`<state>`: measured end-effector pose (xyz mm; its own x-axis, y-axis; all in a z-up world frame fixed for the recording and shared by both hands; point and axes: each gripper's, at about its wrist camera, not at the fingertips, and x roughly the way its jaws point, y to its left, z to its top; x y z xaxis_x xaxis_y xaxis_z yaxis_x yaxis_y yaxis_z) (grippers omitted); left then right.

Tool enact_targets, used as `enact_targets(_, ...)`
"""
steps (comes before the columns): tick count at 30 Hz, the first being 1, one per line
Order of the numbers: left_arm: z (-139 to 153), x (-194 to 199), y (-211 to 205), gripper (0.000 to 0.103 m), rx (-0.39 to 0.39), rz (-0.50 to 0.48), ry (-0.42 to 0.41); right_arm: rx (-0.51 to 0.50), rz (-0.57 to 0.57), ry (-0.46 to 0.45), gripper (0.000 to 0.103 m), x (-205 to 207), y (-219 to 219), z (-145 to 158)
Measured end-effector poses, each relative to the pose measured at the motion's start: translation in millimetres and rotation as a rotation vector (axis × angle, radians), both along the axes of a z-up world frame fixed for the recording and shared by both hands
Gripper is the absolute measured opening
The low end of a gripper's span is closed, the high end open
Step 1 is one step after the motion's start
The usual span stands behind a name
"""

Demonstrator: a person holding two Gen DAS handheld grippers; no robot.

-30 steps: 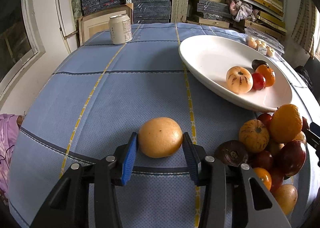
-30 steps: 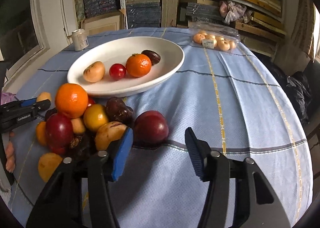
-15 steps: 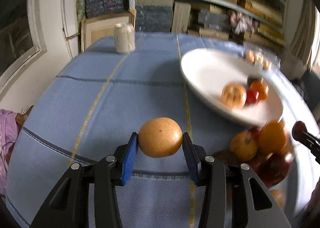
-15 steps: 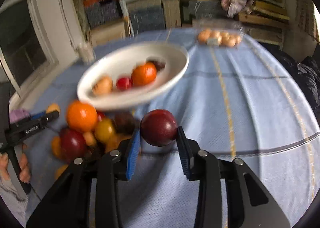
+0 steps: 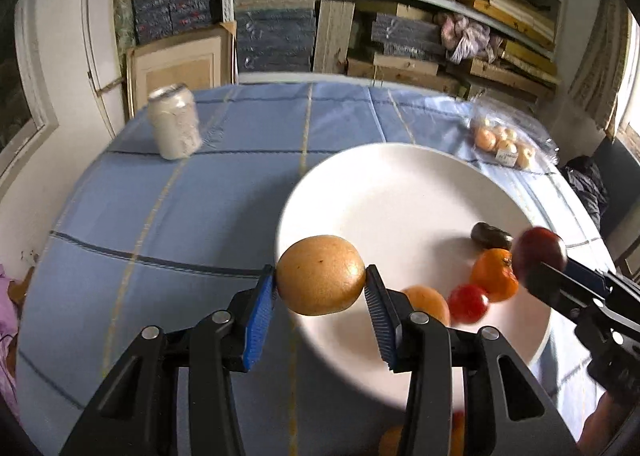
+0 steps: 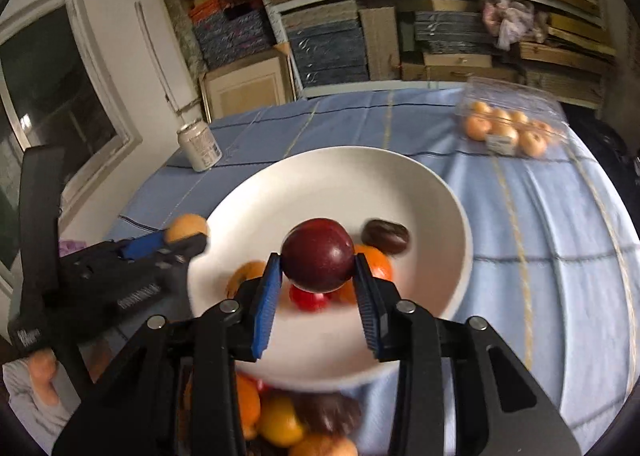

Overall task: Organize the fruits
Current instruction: 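Place the grapefruit on the plate with the left tool while the right tool places the plum, then grasp the large orange with the right tool while the left tool approaches a small orange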

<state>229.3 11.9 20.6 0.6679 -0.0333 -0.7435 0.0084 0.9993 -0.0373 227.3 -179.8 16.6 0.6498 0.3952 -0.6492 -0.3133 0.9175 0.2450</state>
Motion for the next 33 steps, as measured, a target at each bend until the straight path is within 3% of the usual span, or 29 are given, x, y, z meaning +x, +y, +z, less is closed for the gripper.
enact_targets(2, -9.3, 8.2, -0.7, 0.047, -0.005, -0.001, 0.013, -0.024, 0.018, 0.013, 0.036, 12.6, 8.5, -4.2)
enact_targets(4, -8.2, 7.3, -0.8, 0.060, 0.012, -0.002, -0.013, -0.023, 0.016, -0.007, 0.036, 15.6, 8.8, -5.8)
enact_targets(6, -4.3, 4.2, -0.2, 0.079, -0.003, 0.001, -0.035, -0.018, 0.022, -0.008, 0.036, 13.7, 5.0, -4.7)
enact_targets(8, 3.0, -1.9, 3.9, 0.080, -0.034, 0.010, -0.059, 0.008, 0.009, -0.027, 0.037, 6.8, -2.6, 1.7)
enact_targets(10, 10.3, -9.6, 7.6, 0.082, -0.058, 0.007, -0.069, 0.038, -0.005, -0.047, 0.042, -3.6, -13.9, 10.8)
enact_targets(11, 16.0, -20.8, 13.1, 0.088, -0.066, 0.020, -0.086, 0.051, -0.017, -0.065, 0.044, -12.5, -20.8, 15.8)
enact_targets(13, 21.7, -39.6, 20.5, 0.099, -0.060, 0.051, -0.121, 0.062, -0.050, -0.109, 0.059, -34.2, -33.7, 21.3)
enact_targets(16, 18.3, -80.6, 36.9, 0.099, -0.042, 0.120, -0.155, 0.015, -0.093, -0.171, 0.075, -72.2, -44.8, 13.6)
enact_targets(21, -4.1, -128.9, 47.4, 0.099, 0.005, 0.162, -0.125, -0.028, -0.081, -0.153, 0.079, -118.9, -48.1, -9.3)
enact_targets(24, -15.8, -147.8, 47.2, 0.099, 0.029, 0.155, -0.087, -0.019, -0.073, -0.197, 0.085, -144.4, -47.9, -11.7)
enact_targets(29, -16.7, -160.1, 45.8, 0.099, 0.049, 0.170, -0.094, -0.067, -0.036, -0.259, 0.085, -165.5, -35.1, -13.8)
enact_targets(33, -20.9, -156.1, 43.3, 0.099, 0.065, 0.170, -0.071, -0.093, -0.002, -0.244, 0.085, -158.8, -12.9, -15.6)
